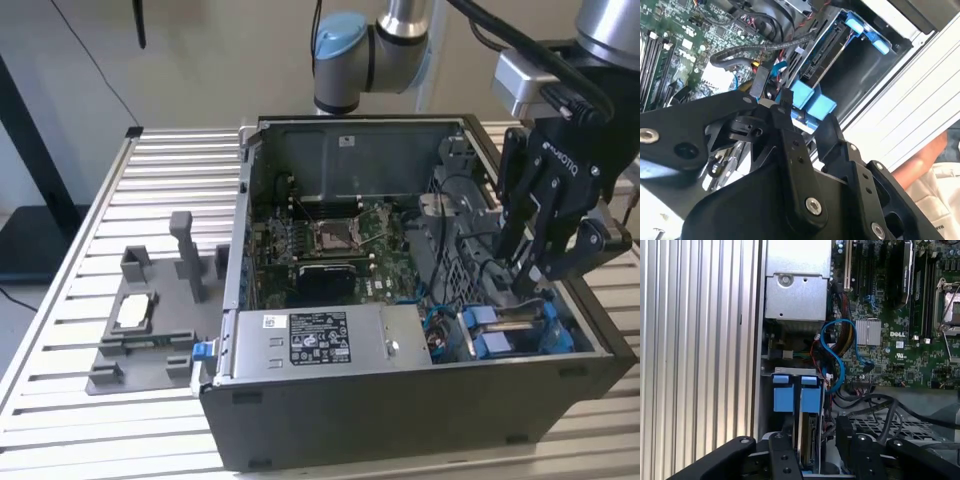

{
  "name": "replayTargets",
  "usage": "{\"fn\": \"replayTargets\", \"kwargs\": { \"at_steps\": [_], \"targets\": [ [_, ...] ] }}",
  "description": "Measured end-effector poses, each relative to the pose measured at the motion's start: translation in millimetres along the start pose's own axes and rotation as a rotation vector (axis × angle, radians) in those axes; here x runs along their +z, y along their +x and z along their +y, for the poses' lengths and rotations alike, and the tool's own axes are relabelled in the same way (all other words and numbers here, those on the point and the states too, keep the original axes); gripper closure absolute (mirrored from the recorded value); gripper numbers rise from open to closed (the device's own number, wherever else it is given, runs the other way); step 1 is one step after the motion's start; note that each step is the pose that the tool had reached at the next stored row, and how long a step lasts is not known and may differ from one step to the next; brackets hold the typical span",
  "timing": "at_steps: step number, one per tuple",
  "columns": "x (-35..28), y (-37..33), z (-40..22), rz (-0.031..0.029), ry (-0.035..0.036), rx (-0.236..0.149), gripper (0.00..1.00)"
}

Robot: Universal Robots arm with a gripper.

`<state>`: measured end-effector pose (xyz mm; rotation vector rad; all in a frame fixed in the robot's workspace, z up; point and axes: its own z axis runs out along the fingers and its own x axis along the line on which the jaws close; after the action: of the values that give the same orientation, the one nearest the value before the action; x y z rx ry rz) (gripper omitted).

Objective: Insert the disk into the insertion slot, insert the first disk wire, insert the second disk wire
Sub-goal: 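Insert the disk into the insertion slot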

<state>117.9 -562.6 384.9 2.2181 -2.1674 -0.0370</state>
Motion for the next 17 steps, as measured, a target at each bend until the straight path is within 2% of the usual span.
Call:
{"fn": "replayTargets", "kwargs": {
  "at_steps": [5,9,14,17],
  "targets": [
    [-0.7,-0.5,0.1,0.0000,0.0000,0.000,0.53],
    [-8.4,-3.1,0.3,0.0000,0.0000,0.000,0.53],
    [-15.9,-10.5,0.5,0.0000,0.0010,0.000,0.53],
    [-17.1,-16.9,0.5,0.0001,0.0072,0.000,0.53]
  ]
}}
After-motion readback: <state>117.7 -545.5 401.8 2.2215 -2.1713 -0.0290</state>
